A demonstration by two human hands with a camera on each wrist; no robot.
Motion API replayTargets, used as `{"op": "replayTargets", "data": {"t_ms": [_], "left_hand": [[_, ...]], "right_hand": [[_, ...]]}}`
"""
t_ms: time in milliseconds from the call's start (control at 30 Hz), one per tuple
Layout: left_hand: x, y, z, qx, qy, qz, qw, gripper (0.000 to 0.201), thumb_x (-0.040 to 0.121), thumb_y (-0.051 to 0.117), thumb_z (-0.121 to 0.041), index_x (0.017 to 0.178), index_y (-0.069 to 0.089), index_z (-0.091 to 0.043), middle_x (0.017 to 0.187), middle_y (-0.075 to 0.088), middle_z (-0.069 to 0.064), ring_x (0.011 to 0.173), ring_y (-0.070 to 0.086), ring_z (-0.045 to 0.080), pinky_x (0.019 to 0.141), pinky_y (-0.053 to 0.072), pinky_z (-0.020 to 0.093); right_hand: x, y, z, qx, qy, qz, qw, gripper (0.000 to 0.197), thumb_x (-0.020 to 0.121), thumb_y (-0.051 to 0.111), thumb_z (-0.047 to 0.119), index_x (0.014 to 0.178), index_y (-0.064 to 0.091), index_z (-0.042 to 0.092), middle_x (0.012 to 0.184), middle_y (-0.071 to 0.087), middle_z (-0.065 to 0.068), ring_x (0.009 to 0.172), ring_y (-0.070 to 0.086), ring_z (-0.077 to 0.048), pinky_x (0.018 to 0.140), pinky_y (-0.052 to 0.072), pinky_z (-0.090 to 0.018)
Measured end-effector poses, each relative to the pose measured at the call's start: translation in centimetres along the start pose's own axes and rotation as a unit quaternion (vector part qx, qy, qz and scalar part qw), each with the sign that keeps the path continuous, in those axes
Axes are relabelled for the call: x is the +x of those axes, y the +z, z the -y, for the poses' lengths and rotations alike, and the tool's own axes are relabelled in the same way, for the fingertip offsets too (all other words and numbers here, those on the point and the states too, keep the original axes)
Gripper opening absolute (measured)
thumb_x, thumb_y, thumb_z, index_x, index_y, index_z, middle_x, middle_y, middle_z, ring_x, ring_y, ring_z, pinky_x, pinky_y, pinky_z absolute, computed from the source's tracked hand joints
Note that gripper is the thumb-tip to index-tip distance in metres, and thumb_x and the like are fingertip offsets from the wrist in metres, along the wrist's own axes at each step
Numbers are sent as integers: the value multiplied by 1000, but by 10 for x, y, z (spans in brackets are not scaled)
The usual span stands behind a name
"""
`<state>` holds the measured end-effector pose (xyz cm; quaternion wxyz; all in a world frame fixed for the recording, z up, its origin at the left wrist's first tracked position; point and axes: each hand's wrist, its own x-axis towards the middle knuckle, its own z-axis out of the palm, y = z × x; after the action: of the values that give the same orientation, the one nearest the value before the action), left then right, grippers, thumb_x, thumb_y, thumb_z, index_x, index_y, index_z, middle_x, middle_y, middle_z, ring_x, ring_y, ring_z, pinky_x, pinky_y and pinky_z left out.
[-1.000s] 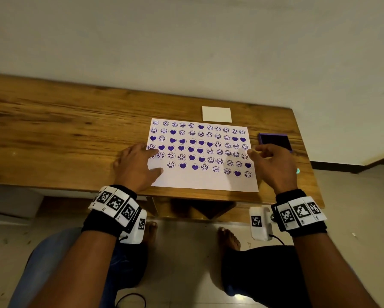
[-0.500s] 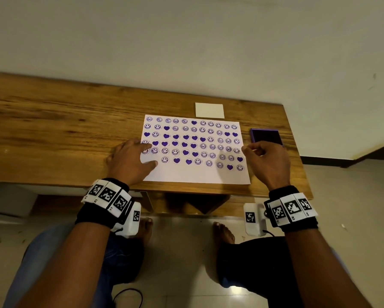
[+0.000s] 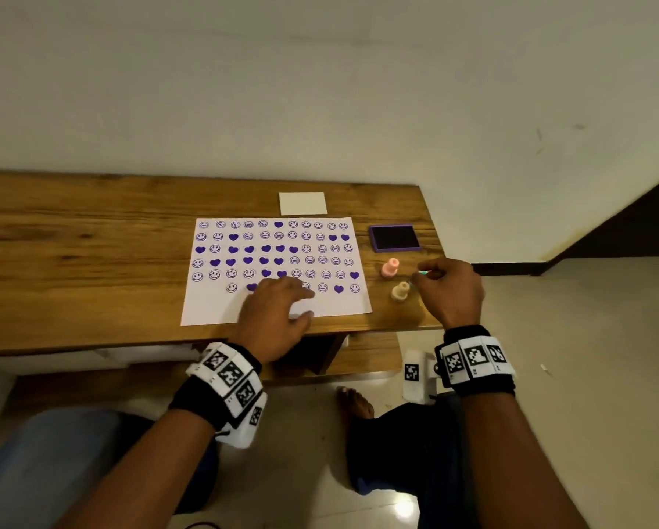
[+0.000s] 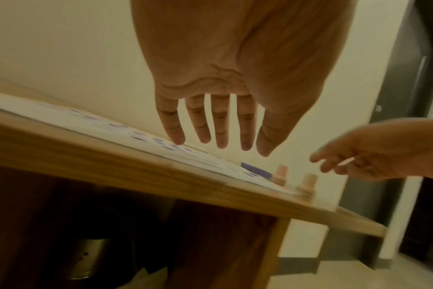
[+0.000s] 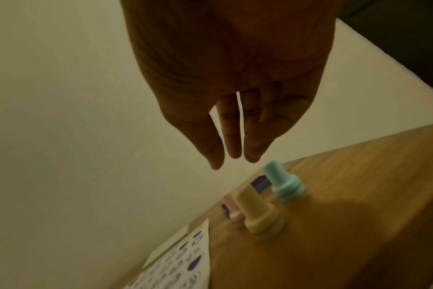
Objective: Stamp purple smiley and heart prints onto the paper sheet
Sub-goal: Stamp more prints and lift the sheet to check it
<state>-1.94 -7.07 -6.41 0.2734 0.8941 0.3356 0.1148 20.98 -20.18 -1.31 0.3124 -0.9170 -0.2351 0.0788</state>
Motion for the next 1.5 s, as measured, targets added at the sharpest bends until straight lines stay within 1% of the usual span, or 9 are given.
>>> {"op": "replayTargets", "data": {"t_ms": [233, 500, 600, 667, 767, 1100, 1233, 1367, 1500], "left_hand": [[29, 43, -70, 49, 60, 55, 995, 35, 87, 57, -34, 121, 63, -27, 128, 57, -5, 117, 46, 21, 94, 43, 39], [53, 57, -91, -64, -11, 41, 997, 43, 83, 68, -24, 125, 61, -17, 120, 62, 7, 109, 58, 25, 93, 47, 41], [58, 57, -104, -119, -7, 47, 992, 52, 82, 69, -18, 132, 55, -19, 124, 62, 3, 109, 60, 20, 92, 50, 37], [62, 58, -112, -181, -11, 39, 983, 53, 82, 70, -18, 133, 54, -20, 122, 64, -1, 102, 63, 13, 85, 52, 24], [66, 59, -121, -239, -19, 8, 971, 39, 85, 69, -11, 123, 63, -16, 112, 70, 1, 82, 63, 1, 67, 45, 2], [71, 54, -127, -415, -57, -42, 907, 26, 82, 74, -14, 107, 72, -10, 96, 74, 2, 89, 71, 8, 82, 56, 23], [71, 54, -118, -499, -138, -27, 855, 13, 84, 71, -13, 97, 71, -14, 88, 74, 5, 85, 70, 14, 73, 56, 20], [73, 61, -104, -328, -63, 14, 942, 32, 81, 73, -9, 111, 70, -17, 98, 71, -7, 86, 67, 8, 79, 54, 18], [76, 69, -107, -236, -45, 28, 970, 32, 80, 73, -10, 112, 71, -18, 100, 72, -5, 80, 63, -1, 67, 45, 4]], "right_hand": [[-2, 13, -11, -68, -20, 60, 996, 36, 82, 77, 38, 114, 72, 22, 115, 70, -1, 108, 62, -21, 89, 45, -29], [8, 17, -15, -32, -17, 113, 993, 15, 84, 73, 30, 87, 75, 16, 83, 70, -2, 78, 62, -17, 64, 41, -23], [15, 12, -19, 93, -4, 138, 986, 19, 80, 77, 34, 79, 74, 16, 74, 71, -2, 74, 67, -18, 66, 54, -30], [18, 7, -23, 174, 7, 161, 971, 15, 79, 78, 30, 77, 74, 15, 72, 73, -3, 74, 70, -21, 75, 59, -41], [17, -1, -28, 251, 6, 214, 944, 11, 84, 76, 19, 82, 76, 9, 74, 74, -7, 68, 68, -18, 74, 57, -37], [22, -11, -30, 464, 57, 179, 866, 13, 87, 71, 14, 86, 77, 3, 72, 63, -10, 67, 53, -19, 62, 44, -26], [29, -25, -40, 604, 108, 126, 779, 14, 89, 66, 12, 87, 75, 2, 66, 58, -2, 60, 51, -9, 55, 46, -17], [23, -18, -37, 629, 86, 207, 745, 21, 89, 65, 9, 106, 70, -2, 84, 67, -10, 67, 59, -12, 61, 52, -18], [23, -14, -27, 687, 122, 221, 681, 22, 81, 66, 7, 102, 70, 1, 88, 71, -15, 69, 65, -15, 59, 56, -18]]}}
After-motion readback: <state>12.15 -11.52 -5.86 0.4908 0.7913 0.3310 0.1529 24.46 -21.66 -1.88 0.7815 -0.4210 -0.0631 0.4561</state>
